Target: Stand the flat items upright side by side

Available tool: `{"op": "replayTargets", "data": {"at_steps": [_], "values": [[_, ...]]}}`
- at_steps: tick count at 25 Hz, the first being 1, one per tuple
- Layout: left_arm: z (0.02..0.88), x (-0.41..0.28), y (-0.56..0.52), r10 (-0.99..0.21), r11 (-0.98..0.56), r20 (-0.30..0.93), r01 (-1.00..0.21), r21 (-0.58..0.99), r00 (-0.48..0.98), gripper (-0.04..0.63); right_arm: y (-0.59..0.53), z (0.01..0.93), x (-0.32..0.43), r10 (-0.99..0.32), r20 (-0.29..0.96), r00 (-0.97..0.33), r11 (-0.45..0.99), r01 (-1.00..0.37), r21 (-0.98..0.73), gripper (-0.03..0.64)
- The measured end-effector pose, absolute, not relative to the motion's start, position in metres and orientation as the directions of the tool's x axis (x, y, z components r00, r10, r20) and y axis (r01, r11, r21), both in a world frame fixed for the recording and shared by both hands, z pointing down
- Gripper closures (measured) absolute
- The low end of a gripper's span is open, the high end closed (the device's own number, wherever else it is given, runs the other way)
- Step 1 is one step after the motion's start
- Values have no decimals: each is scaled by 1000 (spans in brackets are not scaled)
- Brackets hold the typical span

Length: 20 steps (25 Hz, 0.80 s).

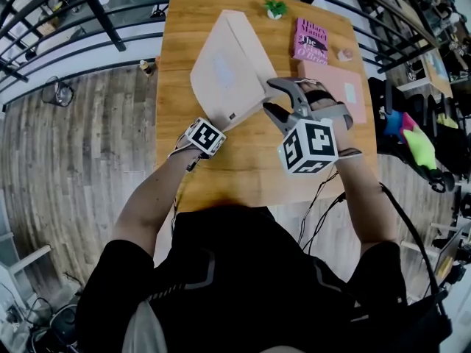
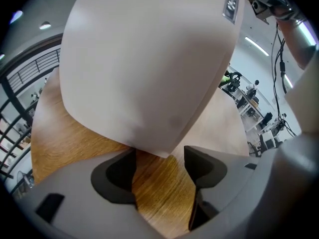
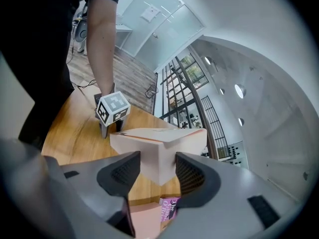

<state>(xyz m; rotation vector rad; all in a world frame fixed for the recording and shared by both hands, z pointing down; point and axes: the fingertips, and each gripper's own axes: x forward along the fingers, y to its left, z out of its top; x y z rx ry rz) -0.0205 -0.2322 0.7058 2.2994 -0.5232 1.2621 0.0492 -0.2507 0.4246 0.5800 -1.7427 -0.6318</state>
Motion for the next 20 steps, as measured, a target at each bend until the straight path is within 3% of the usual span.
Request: {"op": "replayTargets", "data": {"at_steps": [9,20], "values": [[695,-26,-210,-87,-804,841,-536,258,534,290,-240,419,14,-641,694,-326,723,45,689,388],[629,-71,-219,-383,-672,715,-708,218,585,290,-227,421,-22,-625,658,-419,680,121,723,388]]}}
